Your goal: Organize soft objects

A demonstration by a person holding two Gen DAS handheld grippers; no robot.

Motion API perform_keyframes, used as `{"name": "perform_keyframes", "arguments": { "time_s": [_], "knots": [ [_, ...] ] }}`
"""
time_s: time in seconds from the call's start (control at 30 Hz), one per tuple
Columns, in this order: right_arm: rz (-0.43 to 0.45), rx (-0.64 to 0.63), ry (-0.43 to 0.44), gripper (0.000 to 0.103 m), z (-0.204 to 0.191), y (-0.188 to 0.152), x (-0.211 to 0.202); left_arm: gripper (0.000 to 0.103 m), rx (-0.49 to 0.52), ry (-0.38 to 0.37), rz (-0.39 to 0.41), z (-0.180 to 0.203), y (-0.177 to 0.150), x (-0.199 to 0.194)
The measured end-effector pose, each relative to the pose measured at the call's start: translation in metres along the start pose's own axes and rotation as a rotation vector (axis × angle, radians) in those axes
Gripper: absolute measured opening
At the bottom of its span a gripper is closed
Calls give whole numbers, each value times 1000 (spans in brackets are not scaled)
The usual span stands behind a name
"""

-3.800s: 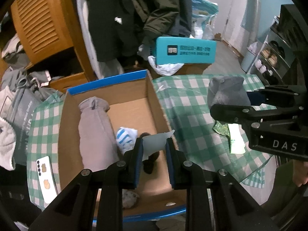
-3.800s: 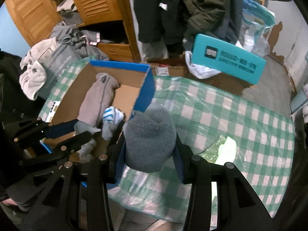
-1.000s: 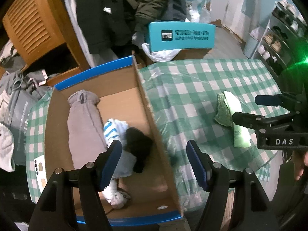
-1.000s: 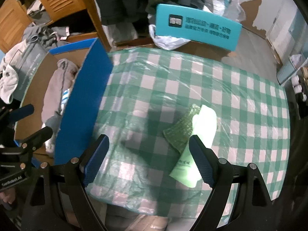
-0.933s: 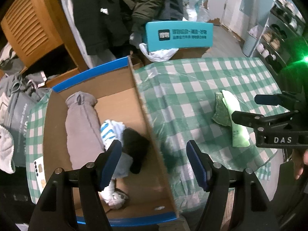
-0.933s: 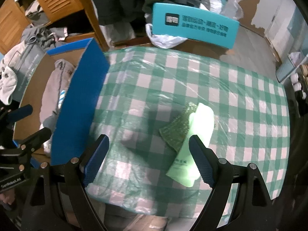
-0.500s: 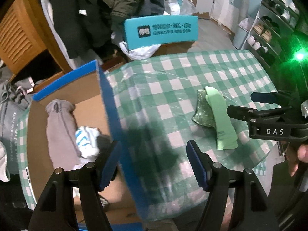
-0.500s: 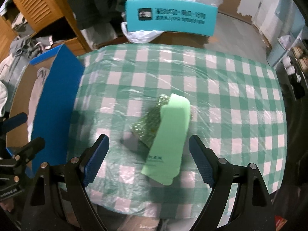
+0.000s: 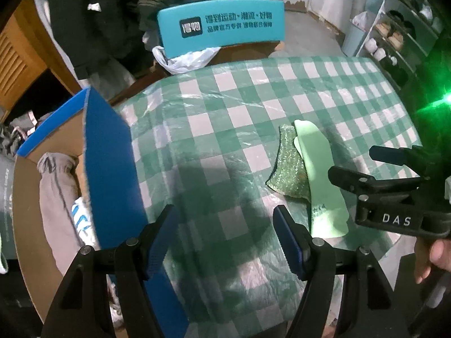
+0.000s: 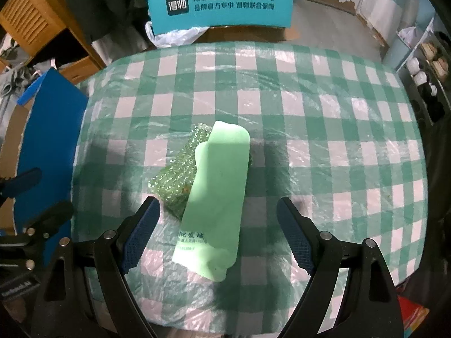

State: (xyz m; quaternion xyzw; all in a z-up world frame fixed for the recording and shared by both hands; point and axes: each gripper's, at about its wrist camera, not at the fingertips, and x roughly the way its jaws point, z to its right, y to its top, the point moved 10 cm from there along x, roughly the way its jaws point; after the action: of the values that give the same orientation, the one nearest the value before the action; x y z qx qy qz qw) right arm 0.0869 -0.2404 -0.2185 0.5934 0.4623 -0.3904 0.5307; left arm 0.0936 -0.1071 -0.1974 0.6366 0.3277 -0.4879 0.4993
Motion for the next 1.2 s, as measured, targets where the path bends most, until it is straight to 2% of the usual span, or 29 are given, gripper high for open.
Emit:
{"name": "perform_keyframes", "arguments": {
  "time_s": [0.53, 0.7, 0.83, 0.9, 1.0, 1.1, 1.2],
  "knots": [
    [-52, 5, -5, 84, -1, 8, 48, 71, -4, 4, -98, 1, -3, 43],
    [-84, 23, 22, 62, 2, 2, 60, 71, 3, -5, -108, 4, -1, 47],
    [-103, 38, 47, 50, 6, -3, 65, 71, 9, -12, -112, 9, 1, 50],
    [-107, 46, 61, 35, 7, -5, 65, 71, 16, -11, -112, 12, 2, 51],
    [-100, 52, 72, 22, 11, -6, 61, 71, 20, -9, -116, 14, 1, 52],
    [-90, 56, 76, 14, 17, -9, 54, 71, 25, -13, -117, 16, 0, 53],
    [-91, 51, 48, 12, 28, -13, 48, 71, 29, -12, -119, 20, 0, 52]
  ]
}}
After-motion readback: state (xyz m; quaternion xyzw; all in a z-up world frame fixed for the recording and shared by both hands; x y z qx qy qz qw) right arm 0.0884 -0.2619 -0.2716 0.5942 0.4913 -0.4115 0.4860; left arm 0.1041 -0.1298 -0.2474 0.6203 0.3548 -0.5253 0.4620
